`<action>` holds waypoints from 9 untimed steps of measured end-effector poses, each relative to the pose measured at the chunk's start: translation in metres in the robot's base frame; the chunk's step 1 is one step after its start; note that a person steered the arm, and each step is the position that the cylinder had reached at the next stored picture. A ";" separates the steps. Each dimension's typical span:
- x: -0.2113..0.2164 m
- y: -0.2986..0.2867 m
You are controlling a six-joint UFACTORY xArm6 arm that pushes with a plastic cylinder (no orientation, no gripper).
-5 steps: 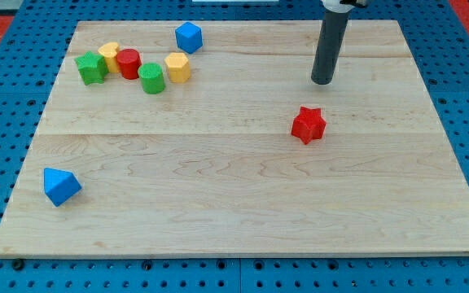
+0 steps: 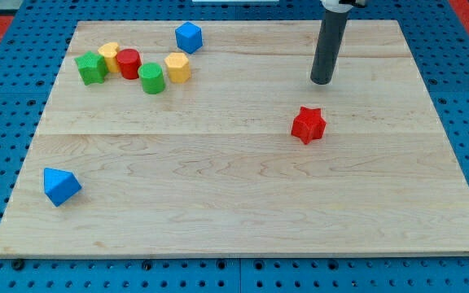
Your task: Move the blue cube above to the yellow heart
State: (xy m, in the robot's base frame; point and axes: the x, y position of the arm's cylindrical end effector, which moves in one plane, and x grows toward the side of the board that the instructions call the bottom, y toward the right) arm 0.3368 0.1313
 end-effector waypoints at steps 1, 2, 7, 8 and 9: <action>0.000 0.000; 0.005 0.007; -0.101 -0.127; -0.111 -0.212; -0.118 -0.260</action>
State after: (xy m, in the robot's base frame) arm 0.2192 -0.1290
